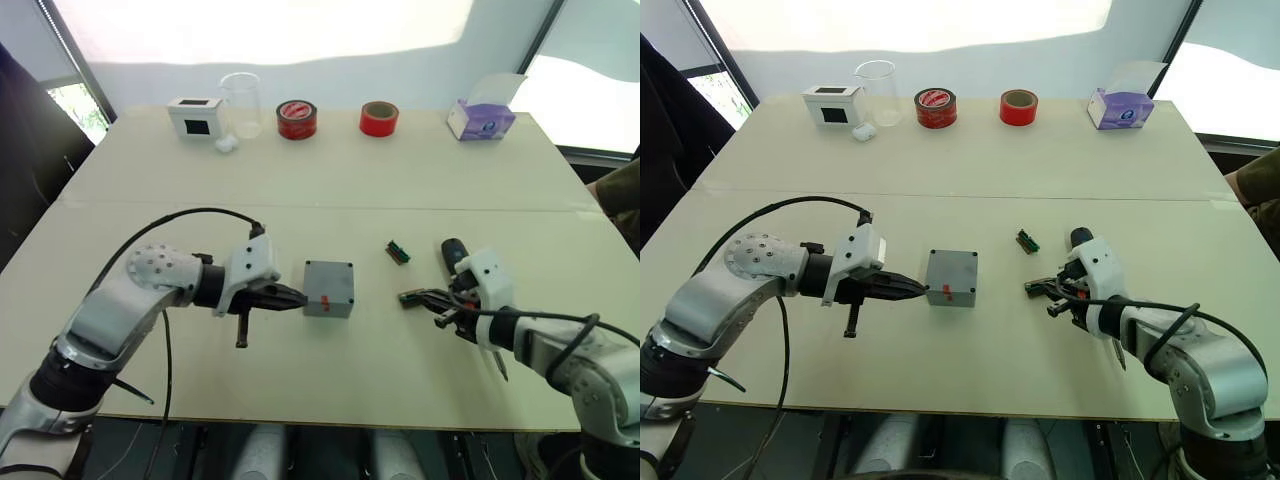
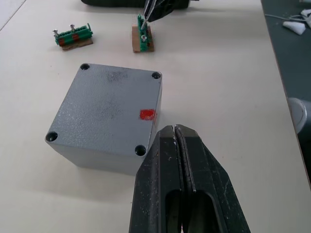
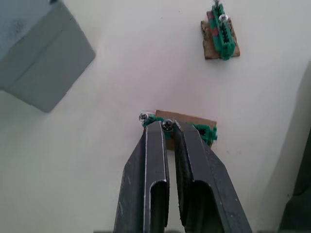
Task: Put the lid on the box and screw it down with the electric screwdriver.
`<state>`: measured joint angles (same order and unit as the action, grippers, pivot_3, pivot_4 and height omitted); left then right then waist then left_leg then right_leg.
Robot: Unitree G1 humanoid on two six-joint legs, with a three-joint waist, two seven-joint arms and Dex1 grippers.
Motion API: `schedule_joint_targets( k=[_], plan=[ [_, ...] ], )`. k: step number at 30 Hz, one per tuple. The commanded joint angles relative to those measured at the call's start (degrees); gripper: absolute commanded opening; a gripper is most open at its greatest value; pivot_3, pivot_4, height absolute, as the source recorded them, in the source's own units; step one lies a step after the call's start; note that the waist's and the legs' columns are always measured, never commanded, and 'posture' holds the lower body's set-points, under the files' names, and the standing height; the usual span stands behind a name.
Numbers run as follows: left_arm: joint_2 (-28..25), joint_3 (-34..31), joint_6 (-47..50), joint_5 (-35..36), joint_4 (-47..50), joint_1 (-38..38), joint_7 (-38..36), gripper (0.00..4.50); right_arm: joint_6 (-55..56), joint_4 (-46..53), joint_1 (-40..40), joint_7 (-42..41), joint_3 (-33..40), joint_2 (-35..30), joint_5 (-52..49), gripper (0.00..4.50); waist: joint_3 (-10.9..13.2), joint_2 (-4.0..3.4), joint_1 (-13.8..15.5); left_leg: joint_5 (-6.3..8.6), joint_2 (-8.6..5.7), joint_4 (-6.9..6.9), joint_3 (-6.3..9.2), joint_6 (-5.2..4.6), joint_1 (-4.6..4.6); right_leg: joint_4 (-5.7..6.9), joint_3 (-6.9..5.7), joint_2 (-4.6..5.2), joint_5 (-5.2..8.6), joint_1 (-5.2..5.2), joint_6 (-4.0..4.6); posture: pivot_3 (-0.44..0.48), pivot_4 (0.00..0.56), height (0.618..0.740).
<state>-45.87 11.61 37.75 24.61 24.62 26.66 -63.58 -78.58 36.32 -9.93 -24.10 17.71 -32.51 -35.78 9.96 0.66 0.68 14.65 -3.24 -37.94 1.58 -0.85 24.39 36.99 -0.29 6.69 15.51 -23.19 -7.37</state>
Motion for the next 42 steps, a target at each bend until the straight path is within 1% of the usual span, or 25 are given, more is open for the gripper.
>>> schedule_joint_targets(
  k=[1,4,8,11,14,17,21,25,31,42],
  plan=[
    [0.7,0.0,-1.0,-0.2,0.4,0.5,0.5,0.00,-6.2,-1.1,-3.2,1.4,4.1,1.3,-2.0,0.11,0.0,0.00,0.0,0.00,0.00,0.00,0.01,0.00,0.00,0.00,0.00,0.00,0.00,0.00,0.00,0.000,0.150,0.740],
    [1.0,0.0,-0.8,-0.3,0.6,0.3,0.7,0.00,-8.2,-1.5,-5.9,1.6,5.5,2.2,-2.9,0.11,0.0,0.00,-0.1,0.00,0.00,0.00,0.00,0.00,0.00,0.00,0.00,0.00,0.00,-0.01,0.00,0.000,0.150,0.740],
    [0.8,-0.2,-0.6,-0.2,0.8,-0.1,0.7,0.00,-9.5,-0.9,-6.9,1.3,5.8,2.0,-3.3,0.11,0.0,-0.01,0.0,0.00,0.00,0.00,0.00,0.00,0.00,0.03,0.00,-0.01,0.00,-0.03,0.00,0.000,0.150,0.740],
    [0.0,-3.1,0.3,1.6,-0.3,-0.4,0.6,0.00,-7.3,0.3,-9.7,-0.4,6.6,0.5,-4.9,0.11,0.0,-0.01,-0.1,0.00,0.00,0.00,-0.01,0.00,0.00,0.03,0.01,-0.01,0.00,-0.02,0.00,0.000,0.150,0.740],
    [0.1,-7.2,1.9,4.0,-2.8,1.0,1.4,0.00,-3.3,1.5,-12.8,-2.9,4.4,-1.7,-6.2,0.11,0.1,-0.10,-0.3,-0.01,0.00,0.00,-0.02,0.00,0.01,0.08,0.01,-0.01,0.00,-0.08,0.00,0.000,0.150,0.740],
    [-0.3,-10.3,2.9,5.2,-5.4,1.9,2.0,0.00,0.6,2.6,-15.7,-5.3,-1.6,-1.4,-7.7,0.11,0.0,-0.09,-0.5,-0.01,0.07,0.00,0.01,0.00,0.00,0.08,0.00,-0.13,0.01,-0.07,0.00,0.000,0.150,0.740],
    [-1.1,-11.6,3.2,5.4,-6.8,2.1,2.1,0.00,4.8,0.3,-17.4,-5.4,-8.5,-0.6,-6.3,0.11,0.1,-0.08,-0.7,-0.01,0.06,0.00,0.01,0.01,0.01,0.08,0.01,-0.11,0.01,-0.07,0.00,0.000,0.150,0.740],
    [-2.1,-11.8,3.5,5.3,-6.2,1.1,2.4,0.00,10.7,-5.2,-19.1,-5.4,-16.0,0.8,-2.3,0.11,0.0,-0.08,-0.9,-0.02,0.03,-0.02,0.00,0.02,0.01,0.09,0.01,-0.07,0.00,-0.07,0.00,0.000,0.150,0.740],
    [-2.4,-12.3,4.4,5.7,-3.4,-1.3,4.0,0.00,13.6,-8.4,-19.8,-6.3,-19.4,0.5,-1.0,0.11,0.1,-0.08,-1.3,-0.02,0.03,-0.01,0.00,0.03,0.01,0.08,0.02,-0.06,0.01,-0.08,0.00,0.000,0.150,0.740],
    [-2.5,-12.2,5.1,6.3,-1.8,-3.0,5.5,0.00,14.3,-11.3,-20.5,-6.7,-21.4,0.7,0.1,0.11,0.1,-0.08,-1.3,-0.02,0.03,-0.01,0.01,0.04,0.01,0.08,0.02,-0.06,0.01,-0.10,0.00,0.000,0.150,0.740]
  ],
)
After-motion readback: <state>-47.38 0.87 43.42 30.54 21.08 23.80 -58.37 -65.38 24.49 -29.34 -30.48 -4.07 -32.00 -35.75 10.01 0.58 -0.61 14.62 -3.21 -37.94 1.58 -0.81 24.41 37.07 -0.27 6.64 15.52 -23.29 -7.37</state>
